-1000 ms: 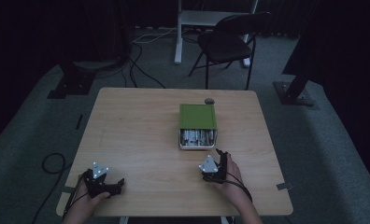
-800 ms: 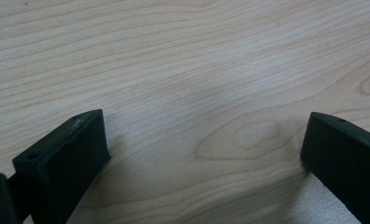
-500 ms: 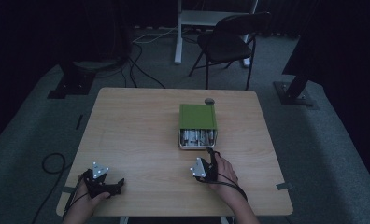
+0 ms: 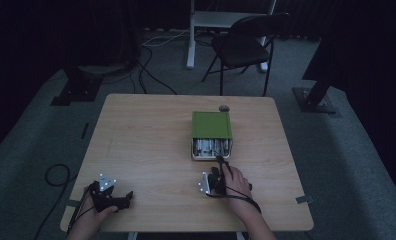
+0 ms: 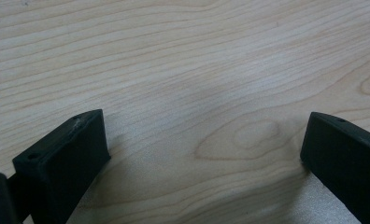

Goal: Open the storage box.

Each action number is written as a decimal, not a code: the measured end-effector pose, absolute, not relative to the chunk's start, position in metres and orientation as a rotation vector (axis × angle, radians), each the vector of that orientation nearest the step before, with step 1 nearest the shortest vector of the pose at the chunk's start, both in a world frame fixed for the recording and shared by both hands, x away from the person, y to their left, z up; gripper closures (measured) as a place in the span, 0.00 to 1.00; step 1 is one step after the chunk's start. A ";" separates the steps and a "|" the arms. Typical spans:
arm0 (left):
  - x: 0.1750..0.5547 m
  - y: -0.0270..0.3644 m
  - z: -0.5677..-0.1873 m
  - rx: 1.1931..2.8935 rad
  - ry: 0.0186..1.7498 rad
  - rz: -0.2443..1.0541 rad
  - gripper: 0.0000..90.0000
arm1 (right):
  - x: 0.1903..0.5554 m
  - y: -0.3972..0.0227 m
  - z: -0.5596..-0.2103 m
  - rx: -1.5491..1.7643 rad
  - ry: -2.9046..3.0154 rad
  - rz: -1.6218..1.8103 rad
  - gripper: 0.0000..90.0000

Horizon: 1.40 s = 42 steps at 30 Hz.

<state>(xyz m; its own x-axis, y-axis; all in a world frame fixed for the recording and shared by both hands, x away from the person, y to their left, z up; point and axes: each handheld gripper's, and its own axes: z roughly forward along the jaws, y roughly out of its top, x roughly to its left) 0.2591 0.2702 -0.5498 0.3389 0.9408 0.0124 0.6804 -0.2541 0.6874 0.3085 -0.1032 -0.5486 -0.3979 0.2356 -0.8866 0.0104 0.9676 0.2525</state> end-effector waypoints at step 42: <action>0.259 0.270 -0.550 2.022 1.413 0.577 0.02 | 0.324 -0.086 -0.553 -0.068 1.891 0.051 0.80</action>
